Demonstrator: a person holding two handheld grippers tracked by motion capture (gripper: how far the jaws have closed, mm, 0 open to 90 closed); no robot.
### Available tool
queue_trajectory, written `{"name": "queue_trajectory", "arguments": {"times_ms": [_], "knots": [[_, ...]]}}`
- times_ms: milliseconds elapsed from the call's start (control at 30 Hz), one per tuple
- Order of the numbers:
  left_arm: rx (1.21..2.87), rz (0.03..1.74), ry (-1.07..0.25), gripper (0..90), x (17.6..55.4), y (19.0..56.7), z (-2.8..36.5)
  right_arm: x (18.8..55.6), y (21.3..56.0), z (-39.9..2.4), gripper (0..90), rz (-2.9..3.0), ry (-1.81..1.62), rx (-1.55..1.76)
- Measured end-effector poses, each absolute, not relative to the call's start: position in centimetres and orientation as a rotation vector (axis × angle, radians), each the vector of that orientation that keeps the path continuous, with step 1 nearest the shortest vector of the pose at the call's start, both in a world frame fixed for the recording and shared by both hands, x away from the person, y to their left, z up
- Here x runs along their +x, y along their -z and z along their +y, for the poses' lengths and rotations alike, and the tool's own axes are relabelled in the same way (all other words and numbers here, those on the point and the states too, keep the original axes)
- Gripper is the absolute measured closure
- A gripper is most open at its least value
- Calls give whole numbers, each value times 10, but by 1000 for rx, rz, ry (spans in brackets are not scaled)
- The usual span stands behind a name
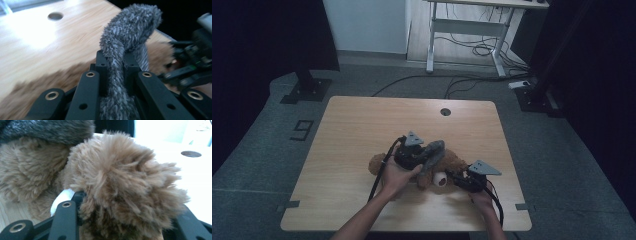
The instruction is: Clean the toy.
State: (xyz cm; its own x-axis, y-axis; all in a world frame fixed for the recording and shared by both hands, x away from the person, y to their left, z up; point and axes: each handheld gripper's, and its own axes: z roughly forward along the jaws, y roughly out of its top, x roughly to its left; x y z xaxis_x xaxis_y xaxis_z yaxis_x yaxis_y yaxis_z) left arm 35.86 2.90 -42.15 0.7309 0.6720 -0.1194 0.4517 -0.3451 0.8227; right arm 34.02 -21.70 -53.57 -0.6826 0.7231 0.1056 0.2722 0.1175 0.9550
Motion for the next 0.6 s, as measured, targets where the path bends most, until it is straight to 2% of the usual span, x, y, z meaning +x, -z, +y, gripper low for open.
{"name": "queue_trajectory", "arguments": {"times_ms": [200,300,600], "knots": [[2002,751,-226,782,349,415,-24,341,536,-218,497,2011,-1596,969],[2073,743,-279,782,346,429,-39,341,536,-219,496,2014,-1595,970],[2067,819,-347,788,350,443,1,341,537,-219,495,2015,-1591,974]]}}
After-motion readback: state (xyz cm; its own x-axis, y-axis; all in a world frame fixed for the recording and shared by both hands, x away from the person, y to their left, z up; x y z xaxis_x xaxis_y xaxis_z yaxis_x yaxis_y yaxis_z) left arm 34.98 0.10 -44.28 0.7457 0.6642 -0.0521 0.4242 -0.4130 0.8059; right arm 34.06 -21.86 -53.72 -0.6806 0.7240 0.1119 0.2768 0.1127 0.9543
